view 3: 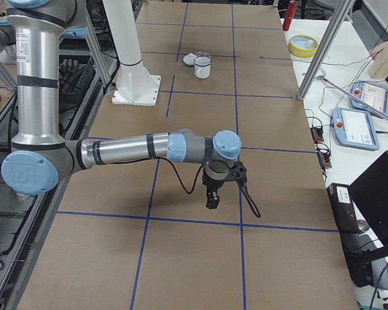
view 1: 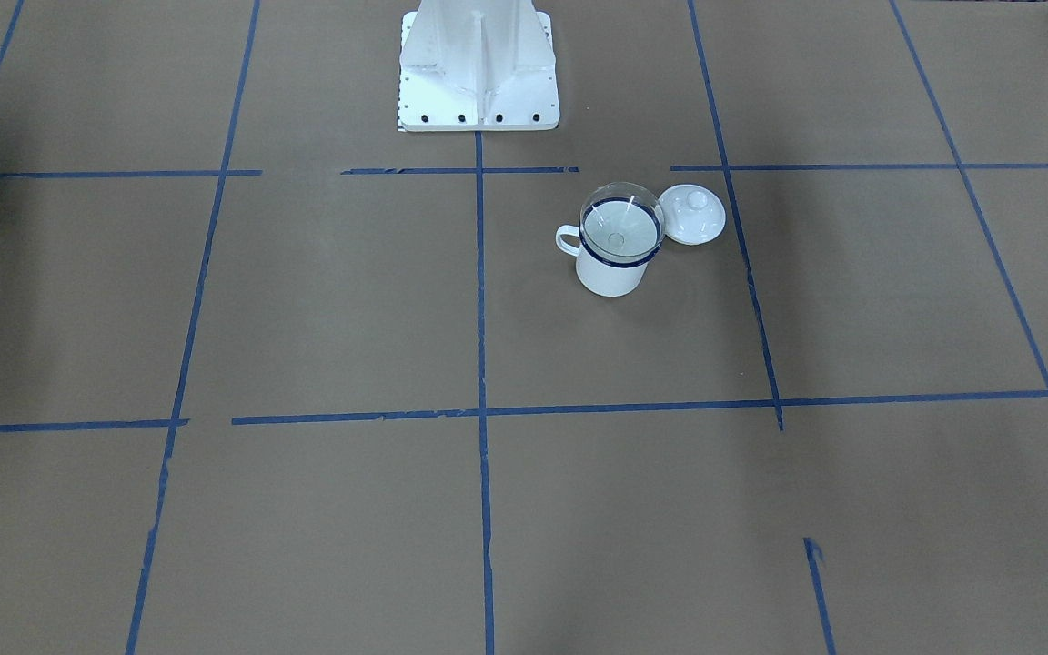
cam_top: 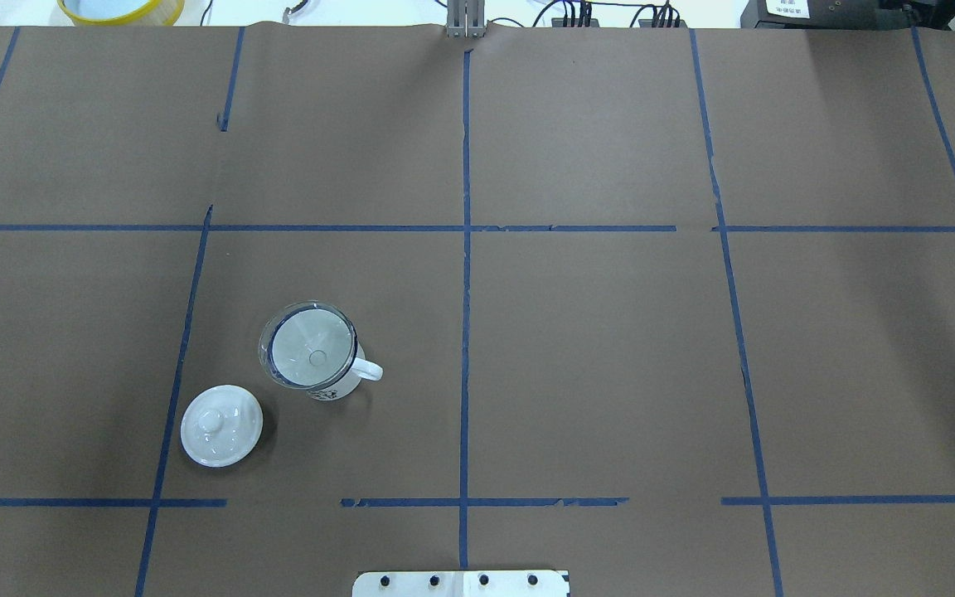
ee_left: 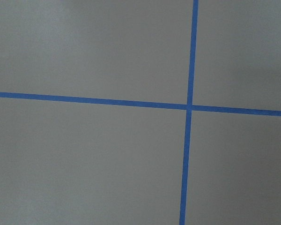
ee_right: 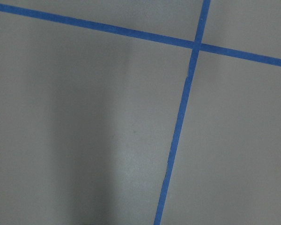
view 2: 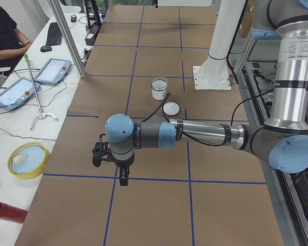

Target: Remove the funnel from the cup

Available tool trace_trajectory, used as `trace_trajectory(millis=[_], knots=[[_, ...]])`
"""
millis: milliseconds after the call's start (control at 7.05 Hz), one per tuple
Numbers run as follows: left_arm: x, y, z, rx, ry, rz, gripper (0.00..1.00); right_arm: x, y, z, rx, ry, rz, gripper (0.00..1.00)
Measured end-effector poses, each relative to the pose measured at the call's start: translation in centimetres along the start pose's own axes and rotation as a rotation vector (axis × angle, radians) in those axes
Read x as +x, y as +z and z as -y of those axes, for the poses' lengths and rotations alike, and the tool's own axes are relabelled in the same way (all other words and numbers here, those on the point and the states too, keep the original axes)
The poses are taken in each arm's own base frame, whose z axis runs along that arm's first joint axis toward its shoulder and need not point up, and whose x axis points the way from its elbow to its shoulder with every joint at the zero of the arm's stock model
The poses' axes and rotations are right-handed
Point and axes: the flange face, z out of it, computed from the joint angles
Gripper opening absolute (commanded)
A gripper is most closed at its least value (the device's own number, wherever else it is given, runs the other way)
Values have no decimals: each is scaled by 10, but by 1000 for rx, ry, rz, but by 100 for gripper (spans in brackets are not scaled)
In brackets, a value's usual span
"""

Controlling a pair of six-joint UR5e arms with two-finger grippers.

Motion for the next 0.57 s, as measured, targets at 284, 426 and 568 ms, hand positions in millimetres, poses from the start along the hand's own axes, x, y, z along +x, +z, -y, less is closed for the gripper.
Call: trace_trajectory(millis=[284,426,568], knots=[[-3,3,-5,-1,-1,-2,100,0,0,0,0,0,0,100],[0,4,-6,4,9,-5,100,0,0,0,0,0,0,100],[17,1,-2,24,44,-29,100,0,0,0,0,0,0,100]])
